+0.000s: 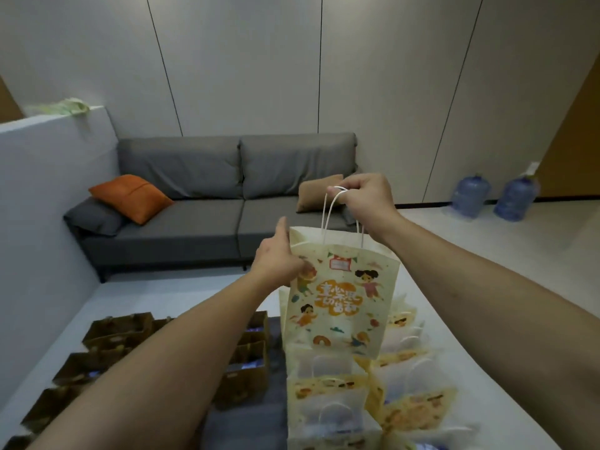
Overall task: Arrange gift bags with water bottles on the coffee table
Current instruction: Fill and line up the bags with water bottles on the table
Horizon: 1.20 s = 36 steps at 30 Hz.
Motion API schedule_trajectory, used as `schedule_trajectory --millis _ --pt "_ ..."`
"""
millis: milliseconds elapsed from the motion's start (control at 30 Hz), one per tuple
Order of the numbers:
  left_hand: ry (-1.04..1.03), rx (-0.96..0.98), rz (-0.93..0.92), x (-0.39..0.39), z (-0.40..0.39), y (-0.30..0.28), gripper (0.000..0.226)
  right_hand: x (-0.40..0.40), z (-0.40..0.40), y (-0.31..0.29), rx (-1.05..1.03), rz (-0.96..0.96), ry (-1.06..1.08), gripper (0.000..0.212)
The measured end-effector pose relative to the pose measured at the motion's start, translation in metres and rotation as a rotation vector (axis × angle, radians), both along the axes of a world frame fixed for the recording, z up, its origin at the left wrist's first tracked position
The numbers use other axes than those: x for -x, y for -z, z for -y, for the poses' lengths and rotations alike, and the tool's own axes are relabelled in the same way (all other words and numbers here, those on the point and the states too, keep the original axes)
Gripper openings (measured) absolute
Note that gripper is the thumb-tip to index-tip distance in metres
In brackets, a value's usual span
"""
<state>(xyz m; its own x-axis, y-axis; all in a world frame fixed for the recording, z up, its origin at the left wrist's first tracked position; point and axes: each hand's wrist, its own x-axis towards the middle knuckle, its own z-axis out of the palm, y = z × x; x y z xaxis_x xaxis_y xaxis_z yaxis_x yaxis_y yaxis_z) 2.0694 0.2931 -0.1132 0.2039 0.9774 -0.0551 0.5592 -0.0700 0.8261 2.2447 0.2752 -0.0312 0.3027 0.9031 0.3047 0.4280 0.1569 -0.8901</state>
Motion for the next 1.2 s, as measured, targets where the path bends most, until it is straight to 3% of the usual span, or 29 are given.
schedule_trajectory --millis 67,200,367,600,900,1200 --pt "0.038 0.036 -0.022 0.03 0.018 -0.003 0.102 0.028 0.016 0.003 0.017 -0.012 -0.019 0.01" --pt "0.021 0.026 -0.131 0.085 0.049 -0.002 0.067 0.076 0.036 0.011 0.075 0.015 -0.111 0.017" --pt "-0.154 -0.182 -0.494 0.123 0.091 0.005 0.047 0.117 0.071 0.027 0.113 0.013 -0.218 0.016" --pt "-0.189 -0.109 -0.462 0.156 0.12 0.033 0.047 0.17 0.085 0.054 0.219 -0.045 -0.319 0.015" --pt "0.004 0.074 -0.639 0.203 0.042 0.042 0.035 0.22 0.029 0.069 0.314 0.064 -0.377 0.016" --pt "0.296 0.272 -0.809 0.227 -0.016 0.119 0.035 0.246 -0.009 0.149 0.575 0.056 -0.318 0.017"
